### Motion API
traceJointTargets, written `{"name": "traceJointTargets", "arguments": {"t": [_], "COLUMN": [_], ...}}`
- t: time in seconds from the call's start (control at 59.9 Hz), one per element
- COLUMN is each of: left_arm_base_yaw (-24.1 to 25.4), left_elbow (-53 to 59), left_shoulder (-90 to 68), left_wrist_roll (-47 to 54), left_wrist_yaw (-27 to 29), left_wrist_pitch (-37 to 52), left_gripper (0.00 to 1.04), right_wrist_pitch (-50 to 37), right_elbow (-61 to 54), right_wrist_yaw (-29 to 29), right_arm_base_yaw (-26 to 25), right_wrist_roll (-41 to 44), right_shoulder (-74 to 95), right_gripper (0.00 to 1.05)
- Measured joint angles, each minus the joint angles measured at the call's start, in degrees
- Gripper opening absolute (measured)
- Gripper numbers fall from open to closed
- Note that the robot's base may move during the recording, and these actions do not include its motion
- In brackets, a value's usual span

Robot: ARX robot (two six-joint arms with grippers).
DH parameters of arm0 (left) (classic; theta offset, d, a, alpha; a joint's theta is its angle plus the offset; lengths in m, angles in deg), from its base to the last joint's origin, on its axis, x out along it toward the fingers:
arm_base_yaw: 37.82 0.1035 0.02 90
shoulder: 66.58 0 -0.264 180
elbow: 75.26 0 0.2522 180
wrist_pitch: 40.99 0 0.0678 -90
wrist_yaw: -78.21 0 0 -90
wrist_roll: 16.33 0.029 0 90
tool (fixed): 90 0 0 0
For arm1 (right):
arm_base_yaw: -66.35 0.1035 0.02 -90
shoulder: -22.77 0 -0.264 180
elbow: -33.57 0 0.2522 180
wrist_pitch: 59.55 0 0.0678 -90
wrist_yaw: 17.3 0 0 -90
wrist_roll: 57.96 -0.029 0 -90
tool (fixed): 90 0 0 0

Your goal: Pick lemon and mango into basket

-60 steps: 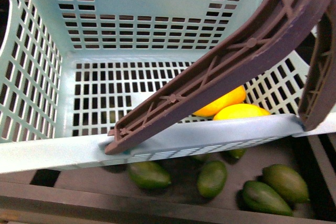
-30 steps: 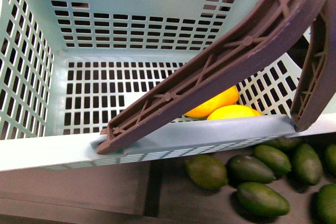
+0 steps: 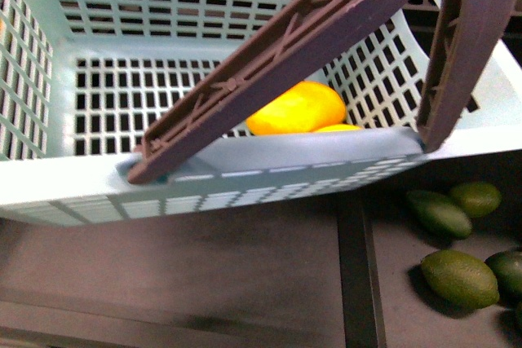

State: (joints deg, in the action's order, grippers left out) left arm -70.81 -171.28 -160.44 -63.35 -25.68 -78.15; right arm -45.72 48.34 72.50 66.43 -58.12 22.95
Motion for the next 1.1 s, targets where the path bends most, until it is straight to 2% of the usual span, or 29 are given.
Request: {"name": "traceJointTargets", "arguments": {"t": [0.1,0.25,0.317,0.551,0.651,0.851,1.102], "left_arm_base_yaw": [-0.04,-1.73,-0.22,7.48,10.69,14.03,15.15], "left_elbow": [0.02,1.75,0.28,-7.23,-13.7,-29.44,-33.4], "left_shoulder": [0.0,-1.6,-3.45,-13.92,-22.75,-37.44,-43.3], "left_wrist_roll": [-0.5,-19.52,-25.0,-31.61,-34.32,-39.63,-42.47], "left_wrist_yaw": [-0.13,21.66,25.31,24.41,24.41,23.89,26.16], "left_wrist_pitch": [0.04,10.27,10.8,11.78,11.78,11.76,10.82], "left_gripper": [0.05,0.05,0.05,0.05,0.05,0.05,0.05], "right_wrist_pitch": [0.0,0.0,0.0,0.0,0.0,0.0,0.0], "right_elbow": [0.0,0.0,0.0,0.0,0.0,0.0,0.0], "right_wrist_yaw": [0.0,-0.02,0.28,0.33,0.37,0.37,0.35], "right_arm_base_yaw": [0.0,0.0,0.0,0.0,0.0,0.0,0.0], "right_wrist_roll": [0.0,0.0,0.0,0.0,0.0,0.0,0.0], "right_shoulder": [0.02,0.0,0.0,0.0,0.0,0.0,0.0], "right_gripper": [0.96,0.96,0.96,0.96,0.96,0.96,0.96]}}
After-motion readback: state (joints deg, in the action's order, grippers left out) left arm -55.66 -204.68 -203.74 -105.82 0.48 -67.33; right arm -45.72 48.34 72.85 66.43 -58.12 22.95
